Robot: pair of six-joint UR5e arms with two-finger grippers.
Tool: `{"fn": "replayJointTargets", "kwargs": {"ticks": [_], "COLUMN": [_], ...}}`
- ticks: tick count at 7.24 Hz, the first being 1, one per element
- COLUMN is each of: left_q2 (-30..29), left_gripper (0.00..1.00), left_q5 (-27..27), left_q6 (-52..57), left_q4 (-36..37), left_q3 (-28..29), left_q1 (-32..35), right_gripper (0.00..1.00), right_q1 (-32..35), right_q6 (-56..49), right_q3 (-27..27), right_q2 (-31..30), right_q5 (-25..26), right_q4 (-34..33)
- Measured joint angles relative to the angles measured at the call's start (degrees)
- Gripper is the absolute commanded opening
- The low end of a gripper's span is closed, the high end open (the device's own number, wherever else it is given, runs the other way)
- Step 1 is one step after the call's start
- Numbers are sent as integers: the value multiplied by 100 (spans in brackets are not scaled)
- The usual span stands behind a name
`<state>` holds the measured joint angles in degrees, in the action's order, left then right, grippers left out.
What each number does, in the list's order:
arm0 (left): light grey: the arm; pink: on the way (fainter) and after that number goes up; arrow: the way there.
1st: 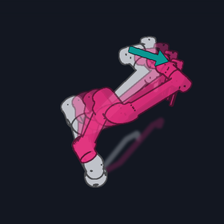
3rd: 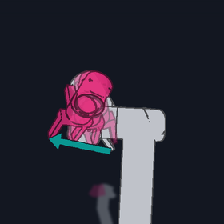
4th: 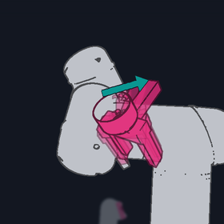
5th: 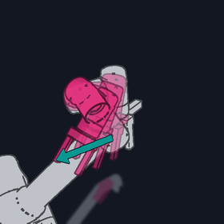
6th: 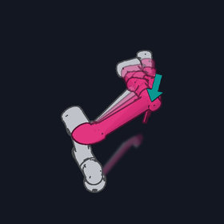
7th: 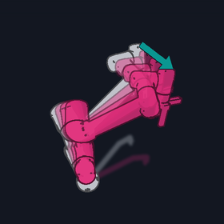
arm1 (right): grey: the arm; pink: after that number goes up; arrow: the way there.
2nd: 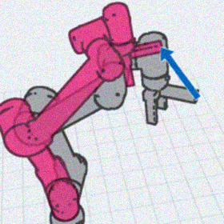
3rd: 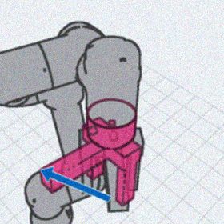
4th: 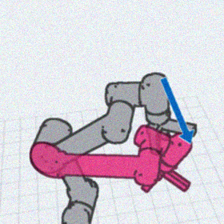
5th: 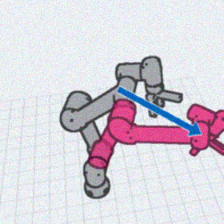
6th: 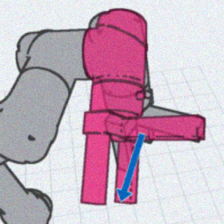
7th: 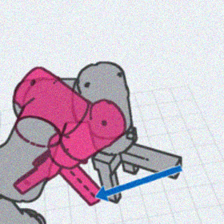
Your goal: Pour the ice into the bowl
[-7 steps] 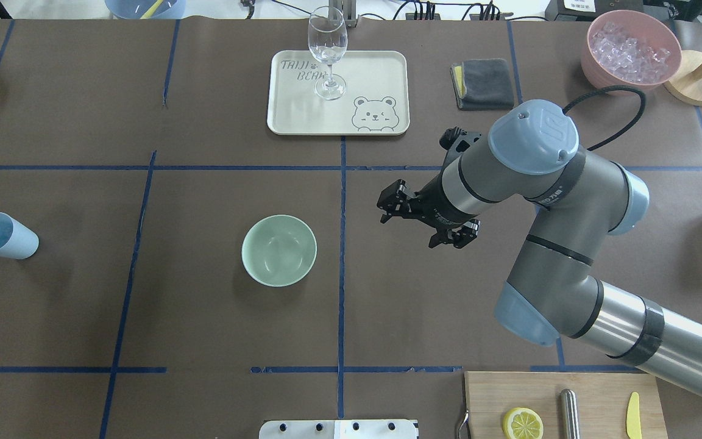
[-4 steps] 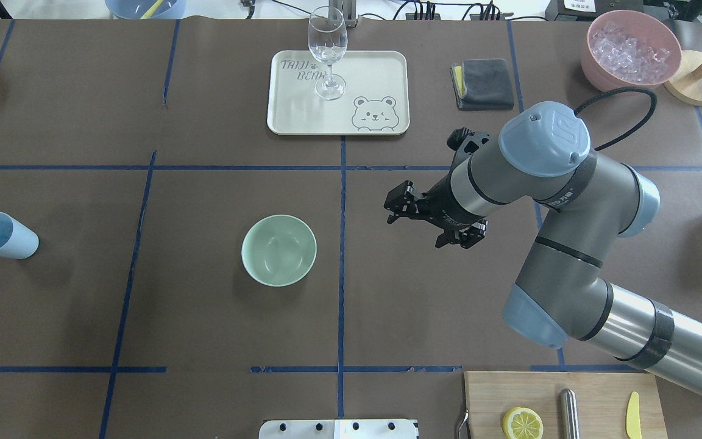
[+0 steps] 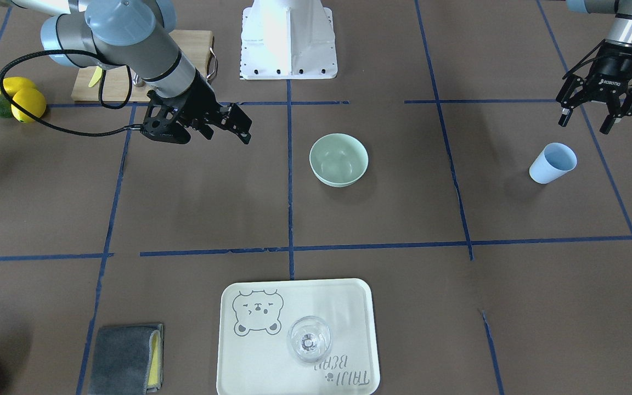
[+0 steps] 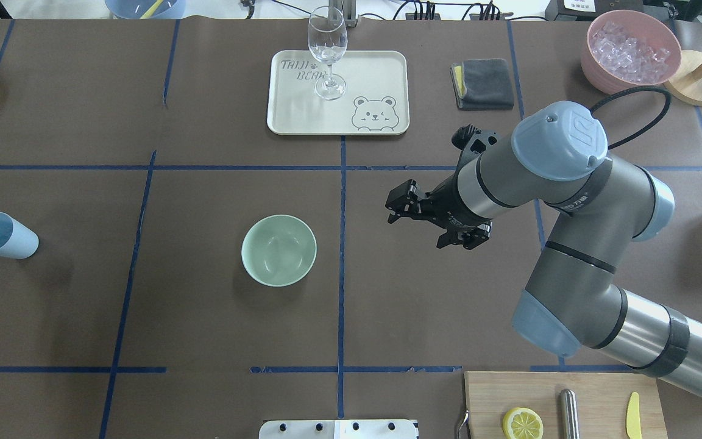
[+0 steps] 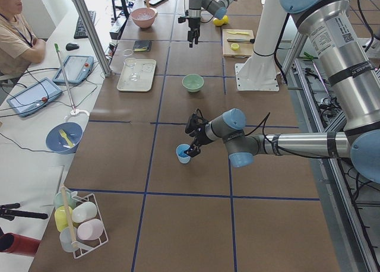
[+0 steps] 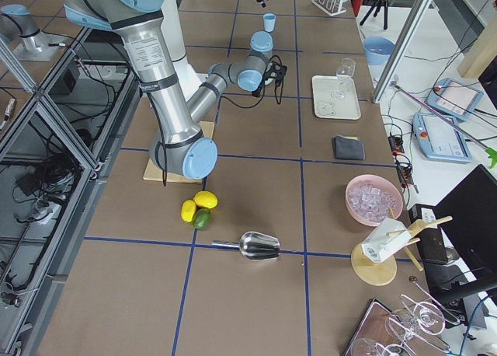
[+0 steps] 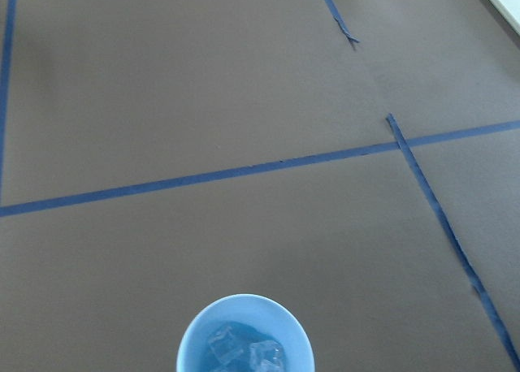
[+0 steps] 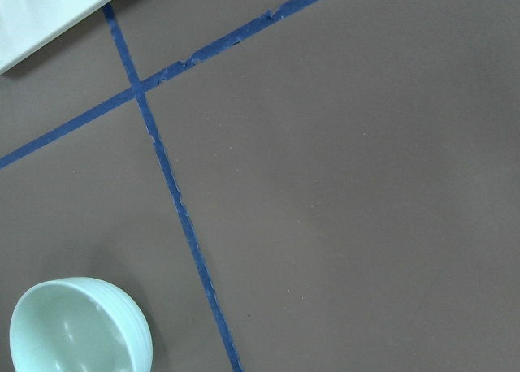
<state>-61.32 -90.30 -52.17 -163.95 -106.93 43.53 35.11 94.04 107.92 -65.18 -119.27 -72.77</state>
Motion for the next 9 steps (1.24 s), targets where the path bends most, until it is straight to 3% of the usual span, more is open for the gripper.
{"fn": "replayJointTargets", "kwargs": {"ticks": [4, 7, 9], "left_q2": [341, 247, -65], "left_gripper": [99, 99, 99], "left_q5": [3177, 4852, 5442], "left_q6": [-2556, -3019, -3037], "left_q4": [-204, -184, -168], "left_q3": [470, 956, 1269], "left_q1": [-2543, -3326, -3537], "right_gripper": [100, 100, 100], "right_q1": [-78, -83, -82], "right_q6": [18, 13, 10], "right_q3": [120, 117, 116], "right_q2": [-44, -53, -93], "right_q5": [51, 69, 70], "right_q4": [-8, -9, -9]}}
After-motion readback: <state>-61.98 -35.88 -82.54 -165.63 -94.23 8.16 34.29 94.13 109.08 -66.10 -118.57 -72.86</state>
